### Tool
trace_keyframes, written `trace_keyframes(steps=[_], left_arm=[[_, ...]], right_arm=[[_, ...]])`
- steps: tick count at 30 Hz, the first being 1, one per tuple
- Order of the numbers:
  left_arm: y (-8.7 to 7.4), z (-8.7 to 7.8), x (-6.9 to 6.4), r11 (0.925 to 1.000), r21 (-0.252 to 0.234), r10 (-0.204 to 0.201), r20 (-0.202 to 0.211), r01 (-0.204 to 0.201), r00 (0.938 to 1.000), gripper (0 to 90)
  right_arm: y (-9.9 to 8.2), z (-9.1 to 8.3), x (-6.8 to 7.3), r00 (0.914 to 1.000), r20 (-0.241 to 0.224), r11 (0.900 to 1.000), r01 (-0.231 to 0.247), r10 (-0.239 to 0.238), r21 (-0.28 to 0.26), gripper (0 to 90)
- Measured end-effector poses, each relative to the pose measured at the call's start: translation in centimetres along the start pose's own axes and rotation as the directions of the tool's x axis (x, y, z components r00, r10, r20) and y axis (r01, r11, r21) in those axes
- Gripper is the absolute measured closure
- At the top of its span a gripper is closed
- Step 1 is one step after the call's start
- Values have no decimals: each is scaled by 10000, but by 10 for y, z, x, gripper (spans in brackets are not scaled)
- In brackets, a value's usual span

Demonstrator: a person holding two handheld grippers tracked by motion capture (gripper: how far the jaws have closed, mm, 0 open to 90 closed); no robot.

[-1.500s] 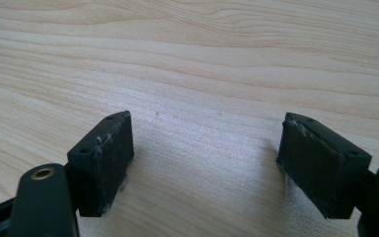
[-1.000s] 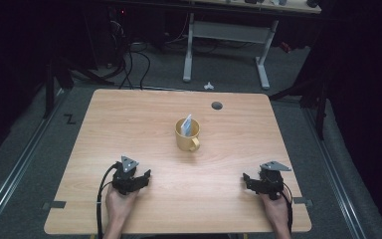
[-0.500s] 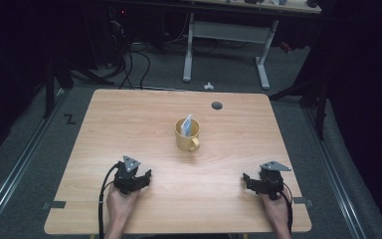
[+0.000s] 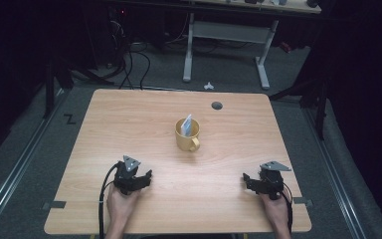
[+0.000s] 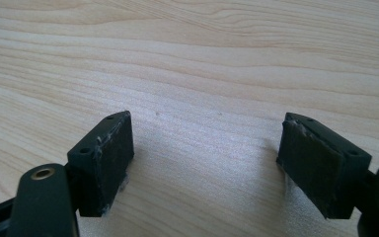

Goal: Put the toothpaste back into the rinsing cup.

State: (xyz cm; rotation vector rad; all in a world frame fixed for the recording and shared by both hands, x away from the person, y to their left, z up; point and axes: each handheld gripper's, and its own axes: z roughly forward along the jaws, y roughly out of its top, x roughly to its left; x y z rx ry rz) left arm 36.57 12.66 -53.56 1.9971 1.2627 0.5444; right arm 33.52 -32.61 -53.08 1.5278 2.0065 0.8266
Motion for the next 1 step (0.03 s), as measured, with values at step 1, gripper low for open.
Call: trace_keyframes(steps=[1], left_arm=[[0, 0, 0, 10000, 2, -4, 27, 4, 10000, 305]], right_arm=[[0, 0, 0, 10000, -1, 10000, -3, 3, 1, 214]])
